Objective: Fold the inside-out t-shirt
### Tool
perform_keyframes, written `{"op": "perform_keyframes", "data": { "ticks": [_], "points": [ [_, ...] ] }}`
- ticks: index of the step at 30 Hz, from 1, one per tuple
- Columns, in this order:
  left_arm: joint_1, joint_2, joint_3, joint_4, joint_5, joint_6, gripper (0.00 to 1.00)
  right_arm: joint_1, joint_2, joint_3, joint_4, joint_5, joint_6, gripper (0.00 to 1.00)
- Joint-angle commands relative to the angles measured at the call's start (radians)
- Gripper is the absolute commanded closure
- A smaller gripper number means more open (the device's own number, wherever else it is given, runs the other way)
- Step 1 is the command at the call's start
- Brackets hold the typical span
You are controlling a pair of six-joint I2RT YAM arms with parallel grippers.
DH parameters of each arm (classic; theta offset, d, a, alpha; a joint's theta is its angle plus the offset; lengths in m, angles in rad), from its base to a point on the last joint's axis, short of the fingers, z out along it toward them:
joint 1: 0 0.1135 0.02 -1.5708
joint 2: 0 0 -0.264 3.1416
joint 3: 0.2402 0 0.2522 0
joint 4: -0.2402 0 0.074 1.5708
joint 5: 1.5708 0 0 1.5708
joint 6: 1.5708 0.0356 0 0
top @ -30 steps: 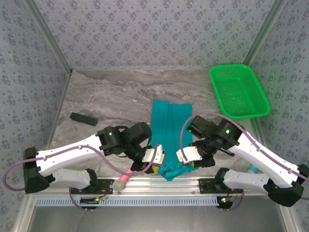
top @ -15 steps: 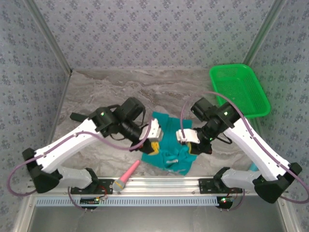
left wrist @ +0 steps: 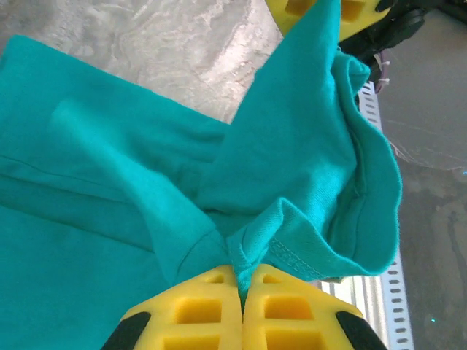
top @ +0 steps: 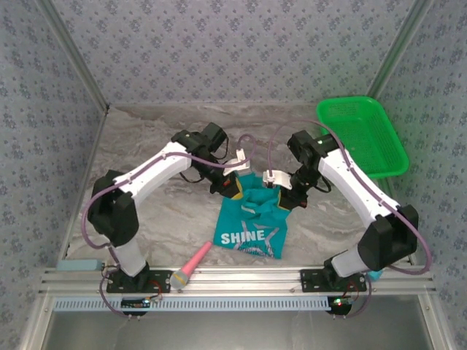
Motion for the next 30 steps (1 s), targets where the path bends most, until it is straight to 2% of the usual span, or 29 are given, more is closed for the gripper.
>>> {"op": "perform_keyframes", "data": {
  "ticks": [1,9,13,18,24,30],
  "points": [
    [0.027,0.030,0.052,0.027,0.057,0.038,1.00,-0.030,0.019,0.004,0.006,-0.042,-0.027,1.00],
    [0.065,0.132,0.107,0.043,0.058,0.071,1.00,-0.101,0.130,0.043,0.010,0.005,-0.040,1.00],
    [0.085,0.187,0.125,0.075,0.054,0.076,1.00,-0.137,0.169,0.044,0.078,0.014,-0.028,1.00],
    [0.095,0.235,0.133,0.143,-0.027,0.062,1.00,-0.178,0.224,0.045,0.172,0.014,0.032,1.00],
    [0.104,0.262,0.120,0.211,-0.042,0.060,1.00,-0.194,0.278,0.061,0.196,0.014,0.028,1.00],
    [0.109,0.336,0.169,0.253,-0.110,0.020,1.00,-0.215,0.316,0.061,0.268,0.079,0.060,1.00]
  ]
}}
